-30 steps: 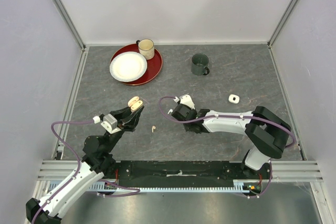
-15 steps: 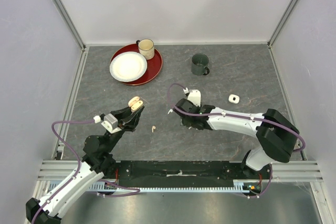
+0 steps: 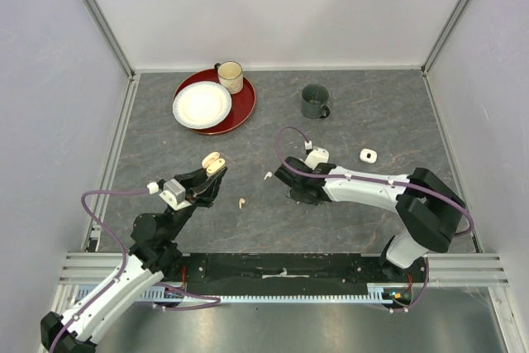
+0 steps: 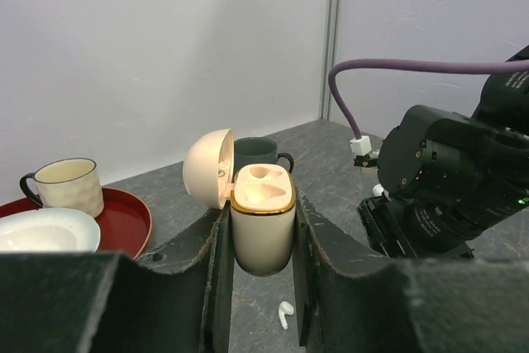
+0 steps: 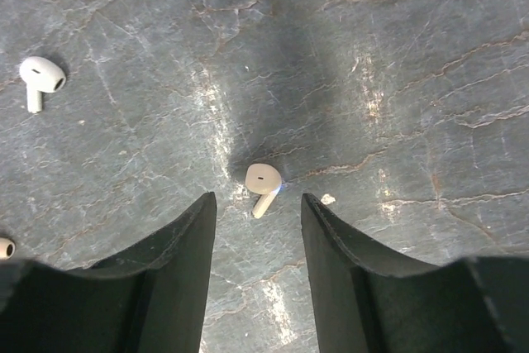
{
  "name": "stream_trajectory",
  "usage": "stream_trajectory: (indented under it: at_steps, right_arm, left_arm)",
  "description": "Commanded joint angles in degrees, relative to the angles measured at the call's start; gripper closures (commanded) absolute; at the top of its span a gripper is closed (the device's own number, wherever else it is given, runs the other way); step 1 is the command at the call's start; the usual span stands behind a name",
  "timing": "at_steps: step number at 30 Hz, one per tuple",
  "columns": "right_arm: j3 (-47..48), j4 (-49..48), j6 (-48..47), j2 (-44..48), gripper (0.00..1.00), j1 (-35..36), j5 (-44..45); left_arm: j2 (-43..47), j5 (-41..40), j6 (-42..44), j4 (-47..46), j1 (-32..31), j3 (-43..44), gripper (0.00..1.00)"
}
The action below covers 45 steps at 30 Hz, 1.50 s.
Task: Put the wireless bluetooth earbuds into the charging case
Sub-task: Pick up the earbud from the center of the board.
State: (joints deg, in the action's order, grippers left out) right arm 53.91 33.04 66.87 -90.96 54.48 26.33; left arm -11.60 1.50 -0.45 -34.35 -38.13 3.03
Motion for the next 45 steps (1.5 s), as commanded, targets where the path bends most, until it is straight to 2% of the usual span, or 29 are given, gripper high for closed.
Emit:
stream_trajectory:
  at_steps: [1,14,18,26,30,40,45]
  right_arm:
    - [0.14,-0.34,2.3,-2.03,0.49,-0.78,-1.8]
    - [-1.17,-2.71,2.47,-4.67,0.53,-2.53,-3.65]
    - [-1.7,-3.24,2.65,-5.19,0.59,-2.62,-3.3]
    - [-2.14,-3.5,2.48,-6.42,0.6,-2.62,-3.82]
    - [-2.06,-3.59,1.86,-6.69,0.66,-2.62,-3.91]
    - [-1.88,-3.51,0.01,-7.39,0.71,-2.62,-4.27]
    - [-1.44,-3.42,-1.47,-7.3,0.79,-2.62,-3.65]
  left_arm:
    - [-0.53,-1.41,-0.52,-1.25,-0.37,0.22,0.98]
    - [-1.41,-1.32,-0.52,-1.51,-0.37,0.22,0.98]
    - [-1.5,-1.32,-0.52,-1.6,-0.37,0.22,0.98]
    - [-1.5,-1.32,-0.61,-1.6,-0.28,0.14,0.98]
    - [-1.41,-1.32,-0.69,-1.51,-0.37,0.05,0.98]
    - [-1.5,-1.41,-0.78,-1.51,-0.37,-0.04,0.98]
    - [-1.5,-1.32,-0.69,-1.42,-0.37,-0.04,0.98]
